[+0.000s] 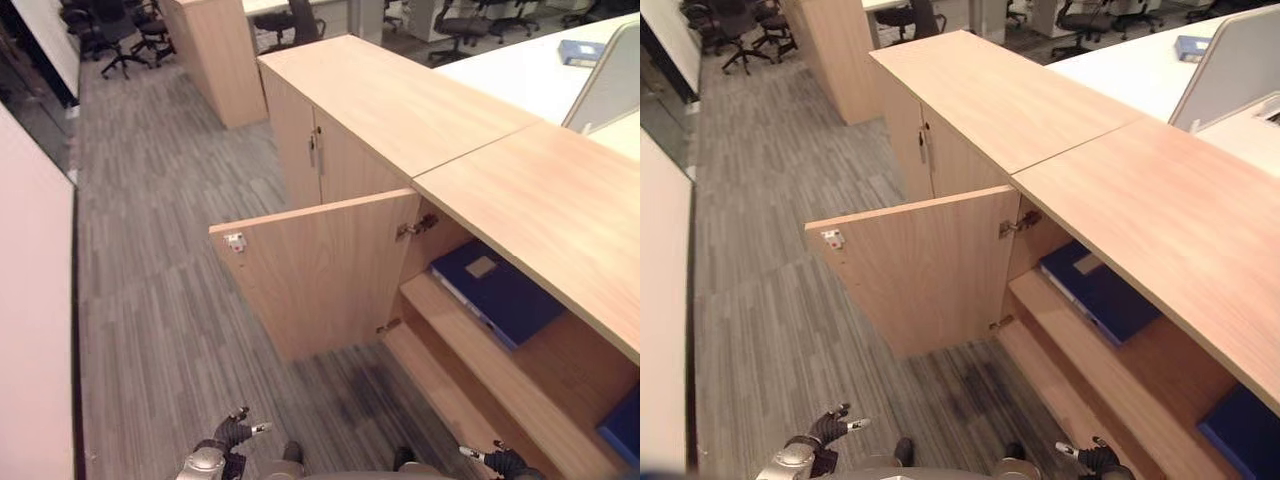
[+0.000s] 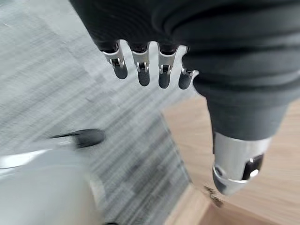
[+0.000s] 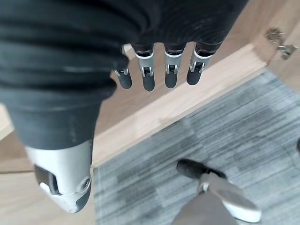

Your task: Put the empty folder in the office cabinet

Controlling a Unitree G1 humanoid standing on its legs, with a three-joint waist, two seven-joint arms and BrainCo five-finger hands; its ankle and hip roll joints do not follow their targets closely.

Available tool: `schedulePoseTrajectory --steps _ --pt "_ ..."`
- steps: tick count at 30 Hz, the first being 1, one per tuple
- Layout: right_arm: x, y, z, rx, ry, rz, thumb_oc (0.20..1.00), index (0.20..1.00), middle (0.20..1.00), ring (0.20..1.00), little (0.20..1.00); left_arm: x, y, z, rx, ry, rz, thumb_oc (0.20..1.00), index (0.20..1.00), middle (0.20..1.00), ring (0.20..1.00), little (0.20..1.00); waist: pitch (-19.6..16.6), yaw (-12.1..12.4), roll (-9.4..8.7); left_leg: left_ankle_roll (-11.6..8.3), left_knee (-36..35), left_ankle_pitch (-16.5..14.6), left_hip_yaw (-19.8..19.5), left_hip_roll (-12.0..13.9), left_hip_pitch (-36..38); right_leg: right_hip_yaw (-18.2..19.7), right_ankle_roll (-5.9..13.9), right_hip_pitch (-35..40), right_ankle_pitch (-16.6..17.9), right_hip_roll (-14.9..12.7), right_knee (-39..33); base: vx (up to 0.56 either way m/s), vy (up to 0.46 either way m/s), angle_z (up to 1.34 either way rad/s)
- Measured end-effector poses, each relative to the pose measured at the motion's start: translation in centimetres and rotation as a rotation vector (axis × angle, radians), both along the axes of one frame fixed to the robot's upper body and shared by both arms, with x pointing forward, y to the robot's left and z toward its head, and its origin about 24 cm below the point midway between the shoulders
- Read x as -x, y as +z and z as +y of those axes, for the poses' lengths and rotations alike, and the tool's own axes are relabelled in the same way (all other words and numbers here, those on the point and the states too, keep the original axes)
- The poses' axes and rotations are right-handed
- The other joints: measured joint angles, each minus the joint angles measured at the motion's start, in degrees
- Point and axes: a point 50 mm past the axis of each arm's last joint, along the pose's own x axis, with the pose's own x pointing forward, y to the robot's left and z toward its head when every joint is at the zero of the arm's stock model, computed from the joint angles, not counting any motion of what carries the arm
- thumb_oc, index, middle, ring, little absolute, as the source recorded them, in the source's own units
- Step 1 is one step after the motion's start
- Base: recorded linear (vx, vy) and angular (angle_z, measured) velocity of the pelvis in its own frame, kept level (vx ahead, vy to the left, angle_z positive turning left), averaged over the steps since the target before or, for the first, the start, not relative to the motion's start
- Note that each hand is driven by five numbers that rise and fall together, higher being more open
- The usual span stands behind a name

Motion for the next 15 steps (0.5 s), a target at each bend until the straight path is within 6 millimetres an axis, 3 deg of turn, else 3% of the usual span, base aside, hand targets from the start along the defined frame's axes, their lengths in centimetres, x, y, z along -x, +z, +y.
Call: schedulePoseTrajectory --steps 3,9,15 --pt "1.2 -0.9 2.1 -0.055 -0.012 0.027 1.000 1.000 1.000 1.000 1.000 -0.1 0.4 1.6 -0.043 0.002 -0.004 1.000 1.000 1.000 1.000 1.000 -2.0 -0.8 -3.16 1.36 0.0 -0.6 0.9 -1.7 1.7 1.0 0.78 1.8 1.1 -1.4 -1.7 0.02 0.098 -0.13" --pt "1.7 -1.1 2.6 -0.069 -0.015 0.036 1.000 1.000 1.000 1.000 1.000 -0.7 0.9 2.3 -0.053 0.058 -0.043 1.000 1.000 1.000 1.000 1.000 -3.9 -0.7 -1.85 1.64 0.0 -1.1 2.0 -2.6 3.6 1.3 1.06 3.0 2.4 -1.9 -2.4 0.03 0.072 -0.07" --pt "0.2 -0.8 2.6 -0.057 0.027 0.007 1.000 1.000 1.000 1.000 1.000 -3.2 2.8 4.7 -0.093 0.145 -0.156 1.000 1.000 1.000 1.000 1.000 -4.0 -0.7 -1.73 1.30 0.0 -1.4 4.4 -2.4 4.0 2.9 1.17 2.1 2.5 -1.7 -2.2 0.02 0.071 -0.17"
